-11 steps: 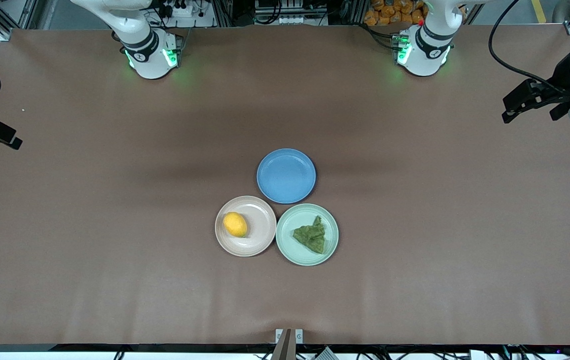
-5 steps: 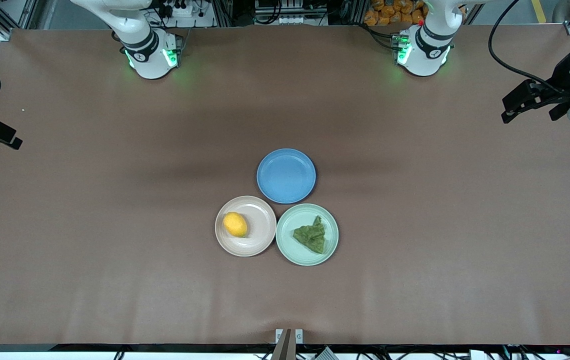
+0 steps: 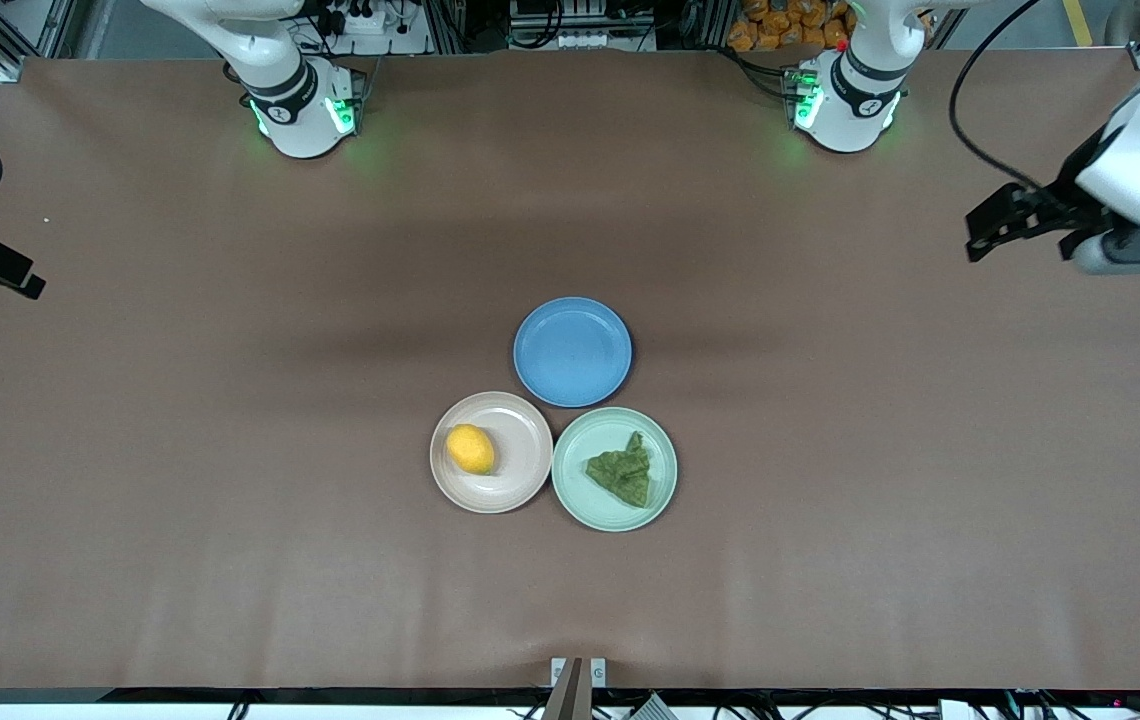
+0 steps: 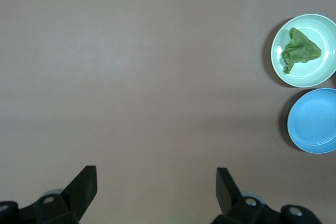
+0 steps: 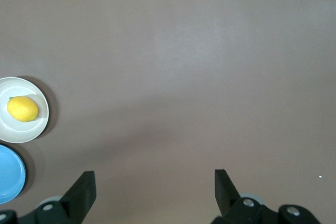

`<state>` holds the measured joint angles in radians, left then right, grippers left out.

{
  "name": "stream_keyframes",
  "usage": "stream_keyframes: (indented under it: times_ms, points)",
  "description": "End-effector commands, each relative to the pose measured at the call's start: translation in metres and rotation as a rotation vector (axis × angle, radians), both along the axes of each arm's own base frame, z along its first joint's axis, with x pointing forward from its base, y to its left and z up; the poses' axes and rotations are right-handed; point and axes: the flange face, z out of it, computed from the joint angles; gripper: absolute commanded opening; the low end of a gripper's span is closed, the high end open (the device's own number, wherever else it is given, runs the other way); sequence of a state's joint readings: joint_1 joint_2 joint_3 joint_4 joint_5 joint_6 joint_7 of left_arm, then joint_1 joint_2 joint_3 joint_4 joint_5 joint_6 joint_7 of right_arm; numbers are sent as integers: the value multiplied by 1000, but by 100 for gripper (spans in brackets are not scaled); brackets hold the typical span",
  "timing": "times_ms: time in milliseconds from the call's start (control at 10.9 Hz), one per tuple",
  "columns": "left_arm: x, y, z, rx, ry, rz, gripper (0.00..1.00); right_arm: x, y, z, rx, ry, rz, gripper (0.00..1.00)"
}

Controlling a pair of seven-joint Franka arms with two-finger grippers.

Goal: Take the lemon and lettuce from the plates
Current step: 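Move the left gripper toward the lettuce while the right gripper starts reaching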

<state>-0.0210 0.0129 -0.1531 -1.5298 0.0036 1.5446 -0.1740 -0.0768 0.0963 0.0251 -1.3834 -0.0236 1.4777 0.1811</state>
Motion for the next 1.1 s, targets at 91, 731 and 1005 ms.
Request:
stream_keyframes:
  times_ms: [91,731,1005]
  points:
    - [29,-40,-34,-20,-22,-85,100,-2,3,1,15,3,-7,100]
    - [83,-175,-171,-92,-127,-129,100,0,47,-1,32,1,-77,100]
    - [101,-208,-226,-141,-176,-149,100,5,58,-6,104,7,-101,100]
